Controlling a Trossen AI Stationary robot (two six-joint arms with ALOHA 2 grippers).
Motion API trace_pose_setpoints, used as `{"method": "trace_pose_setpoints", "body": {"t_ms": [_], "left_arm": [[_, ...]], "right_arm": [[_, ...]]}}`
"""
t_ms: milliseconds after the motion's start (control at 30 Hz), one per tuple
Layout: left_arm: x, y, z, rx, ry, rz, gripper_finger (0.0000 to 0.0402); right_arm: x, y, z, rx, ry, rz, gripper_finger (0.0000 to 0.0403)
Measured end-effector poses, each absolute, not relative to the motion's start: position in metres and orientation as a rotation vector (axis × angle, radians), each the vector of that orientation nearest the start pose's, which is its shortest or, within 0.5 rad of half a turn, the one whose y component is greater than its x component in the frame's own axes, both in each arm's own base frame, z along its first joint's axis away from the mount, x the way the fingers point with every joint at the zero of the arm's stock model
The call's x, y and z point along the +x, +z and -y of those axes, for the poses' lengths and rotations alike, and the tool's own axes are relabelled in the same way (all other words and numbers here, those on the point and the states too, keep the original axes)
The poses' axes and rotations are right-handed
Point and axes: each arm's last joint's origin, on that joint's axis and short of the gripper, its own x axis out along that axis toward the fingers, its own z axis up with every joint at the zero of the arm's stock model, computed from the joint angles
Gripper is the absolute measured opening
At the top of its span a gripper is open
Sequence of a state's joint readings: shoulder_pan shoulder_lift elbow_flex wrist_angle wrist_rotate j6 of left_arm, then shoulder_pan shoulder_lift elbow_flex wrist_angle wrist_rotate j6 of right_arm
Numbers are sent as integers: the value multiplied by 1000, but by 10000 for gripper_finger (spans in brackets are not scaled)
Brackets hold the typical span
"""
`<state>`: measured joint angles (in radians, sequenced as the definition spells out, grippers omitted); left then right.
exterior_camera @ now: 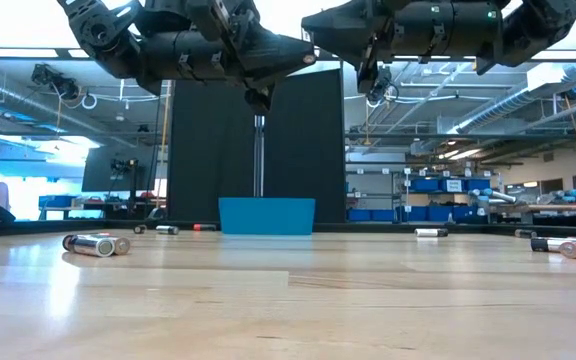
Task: Sort batteries
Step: Put the silver battery into the yellow bin
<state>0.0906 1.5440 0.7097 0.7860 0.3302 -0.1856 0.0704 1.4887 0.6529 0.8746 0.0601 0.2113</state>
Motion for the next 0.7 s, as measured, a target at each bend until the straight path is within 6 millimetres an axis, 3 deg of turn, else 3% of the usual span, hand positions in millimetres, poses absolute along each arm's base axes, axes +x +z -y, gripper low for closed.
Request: {"method": "trace_pose_setpoints", "body": {"t_ms": [200,467,700], "left_arm": [[317,222,-19,-195,-234,-69,44],[317,223,-20,-174,-216,-60,135],[317,222,-20,-115,-221,-56,151]], "right_arm": [[303,229,-20,211,16,38,61],[299,236,-19,206,2,32,60],[279,258,-17,249,-45,-42,60]]}}
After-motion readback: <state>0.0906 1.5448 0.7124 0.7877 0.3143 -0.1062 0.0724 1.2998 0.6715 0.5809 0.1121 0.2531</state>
